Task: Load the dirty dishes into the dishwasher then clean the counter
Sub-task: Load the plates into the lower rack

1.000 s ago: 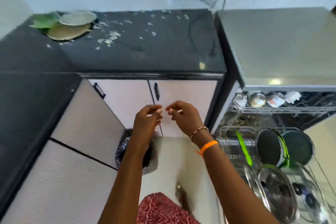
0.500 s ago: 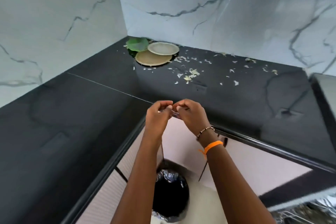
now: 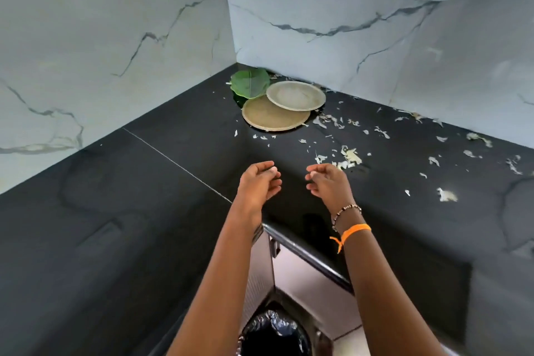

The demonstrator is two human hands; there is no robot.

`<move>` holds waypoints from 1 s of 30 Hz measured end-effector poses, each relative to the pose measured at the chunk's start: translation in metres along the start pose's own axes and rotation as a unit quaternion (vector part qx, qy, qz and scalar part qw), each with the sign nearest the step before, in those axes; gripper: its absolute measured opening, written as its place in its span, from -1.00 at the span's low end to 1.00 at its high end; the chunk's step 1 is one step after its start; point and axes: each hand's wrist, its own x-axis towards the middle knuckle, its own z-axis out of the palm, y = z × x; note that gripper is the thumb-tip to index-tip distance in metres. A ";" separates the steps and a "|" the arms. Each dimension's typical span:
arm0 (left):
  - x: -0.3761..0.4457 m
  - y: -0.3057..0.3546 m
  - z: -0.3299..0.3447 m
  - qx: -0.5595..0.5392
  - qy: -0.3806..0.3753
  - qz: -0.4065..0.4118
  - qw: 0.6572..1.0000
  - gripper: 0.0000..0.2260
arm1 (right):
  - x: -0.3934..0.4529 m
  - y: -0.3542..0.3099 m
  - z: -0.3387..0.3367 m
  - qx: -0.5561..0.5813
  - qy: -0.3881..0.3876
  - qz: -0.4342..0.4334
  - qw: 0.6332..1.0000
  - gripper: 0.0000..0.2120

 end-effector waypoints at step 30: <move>0.243 0.050 0.099 -0.346 0.141 -0.185 0.909 -0.73 | 0.323 -0.058 0.017 0.331 -0.028 0.282 0.900 -0.83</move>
